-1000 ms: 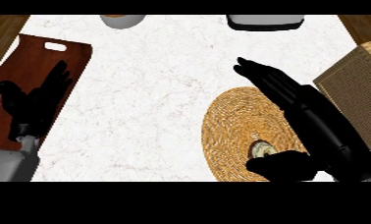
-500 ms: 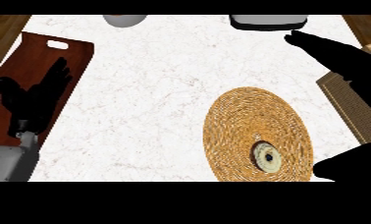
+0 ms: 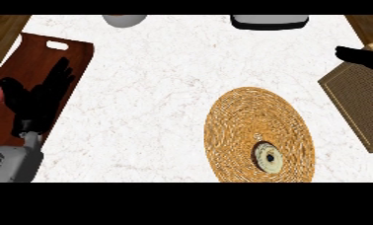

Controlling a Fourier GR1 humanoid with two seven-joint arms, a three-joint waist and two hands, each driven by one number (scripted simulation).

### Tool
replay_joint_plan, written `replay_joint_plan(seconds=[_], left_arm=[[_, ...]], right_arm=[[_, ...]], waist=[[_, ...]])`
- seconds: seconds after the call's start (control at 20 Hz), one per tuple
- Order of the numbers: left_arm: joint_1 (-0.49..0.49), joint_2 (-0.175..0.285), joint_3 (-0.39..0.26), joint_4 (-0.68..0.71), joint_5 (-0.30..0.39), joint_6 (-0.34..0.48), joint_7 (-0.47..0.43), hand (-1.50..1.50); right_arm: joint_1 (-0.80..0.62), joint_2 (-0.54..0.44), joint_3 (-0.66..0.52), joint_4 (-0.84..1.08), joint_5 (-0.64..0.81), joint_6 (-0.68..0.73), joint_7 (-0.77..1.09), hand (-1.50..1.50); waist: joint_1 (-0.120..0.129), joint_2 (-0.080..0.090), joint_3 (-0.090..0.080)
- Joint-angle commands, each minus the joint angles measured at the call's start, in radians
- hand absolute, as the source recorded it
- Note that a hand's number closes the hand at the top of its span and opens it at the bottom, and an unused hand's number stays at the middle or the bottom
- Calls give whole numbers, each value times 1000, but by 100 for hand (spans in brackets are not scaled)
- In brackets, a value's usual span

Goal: Pick the cupcake from the placemat and place it in the basket

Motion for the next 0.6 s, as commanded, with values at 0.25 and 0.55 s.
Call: replay_joint_plan(seconds=[0.25,0.55], left_arm=[[34,-41,12,-3,-39,-15,-26,0],[-48,11,99,100,6,-118,-19,0]], right_arm=[[396,178,-269,-177,122,80,-147,-150],[543,397,-175,-206,423,128,-311,-150]], waist=[[3,3,2],[11,8,2]])
